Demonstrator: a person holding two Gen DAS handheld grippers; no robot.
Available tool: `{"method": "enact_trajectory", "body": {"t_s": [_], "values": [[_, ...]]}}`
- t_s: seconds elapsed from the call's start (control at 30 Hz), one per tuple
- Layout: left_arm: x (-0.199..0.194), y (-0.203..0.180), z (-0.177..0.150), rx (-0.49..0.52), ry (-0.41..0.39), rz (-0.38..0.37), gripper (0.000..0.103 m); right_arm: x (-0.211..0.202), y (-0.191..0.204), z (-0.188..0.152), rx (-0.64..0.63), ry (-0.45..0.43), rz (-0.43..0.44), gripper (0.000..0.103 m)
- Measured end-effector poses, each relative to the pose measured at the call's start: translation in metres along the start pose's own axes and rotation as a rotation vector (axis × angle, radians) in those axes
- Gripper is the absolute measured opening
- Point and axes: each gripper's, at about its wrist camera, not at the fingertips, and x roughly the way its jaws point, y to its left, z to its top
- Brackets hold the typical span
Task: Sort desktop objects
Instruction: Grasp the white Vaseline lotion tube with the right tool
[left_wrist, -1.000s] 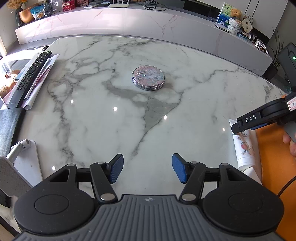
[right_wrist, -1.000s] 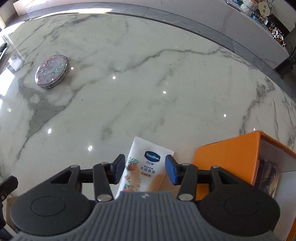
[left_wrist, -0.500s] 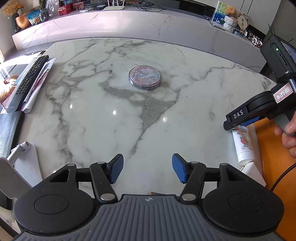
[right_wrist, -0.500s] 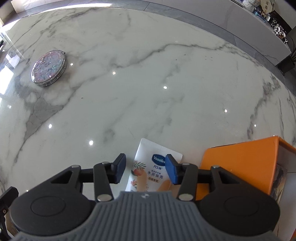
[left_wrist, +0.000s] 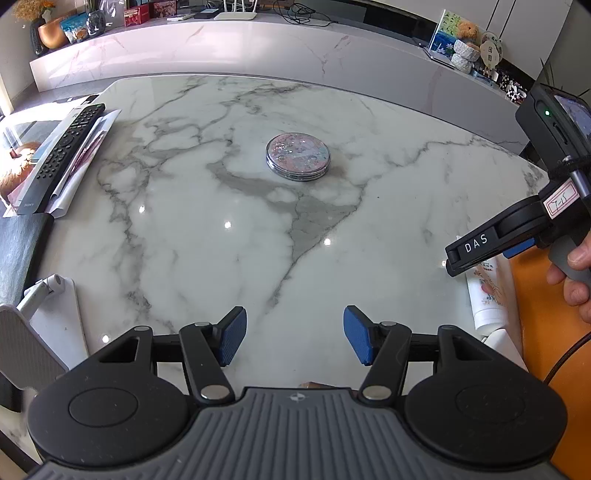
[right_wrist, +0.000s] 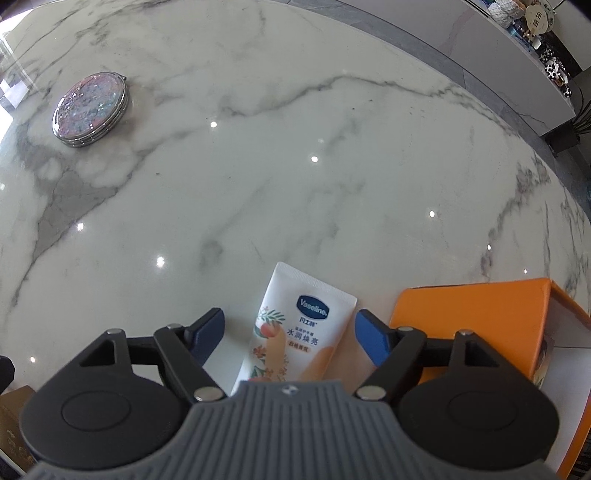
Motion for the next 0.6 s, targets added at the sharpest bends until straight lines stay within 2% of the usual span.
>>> {"method": "enact_trajectory", "body": {"t_s": [0.17,0.37,0.47,0.5,0.53,0.6], "values": [[0.000,0.001,0.000,-0.003,-0.001,-0.002,0.068,0.002,0.004,-0.003,-0.015,0.057,-0.004,0.079],[0.000,0.001,0.000,-0.008,0.001,-0.001,0.068,0.009,-0.013,0.000,0.116,0.089,0.117,0.083],[0.000,0.000,0.000,-0.002,0.001,-0.003,0.068,0.005,-0.014,-0.003,0.124,0.058,0.172,0.066],[0.000,0.000,0.000,-0.001,0.001,-0.003,0.068,0.001,-0.012,-0.004,0.107,0.041,0.172,0.054],[0.000,0.000,0.000,-0.001,0.001,-0.003,0.068,-0.001,-0.009,-0.005,0.087,0.030,0.174,0.048],[0.000,0.001,0.000,-0.005,0.000,-0.004,0.068,-0.003,-0.004,-0.007,0.061,0.030,0.187,0.047]]}}
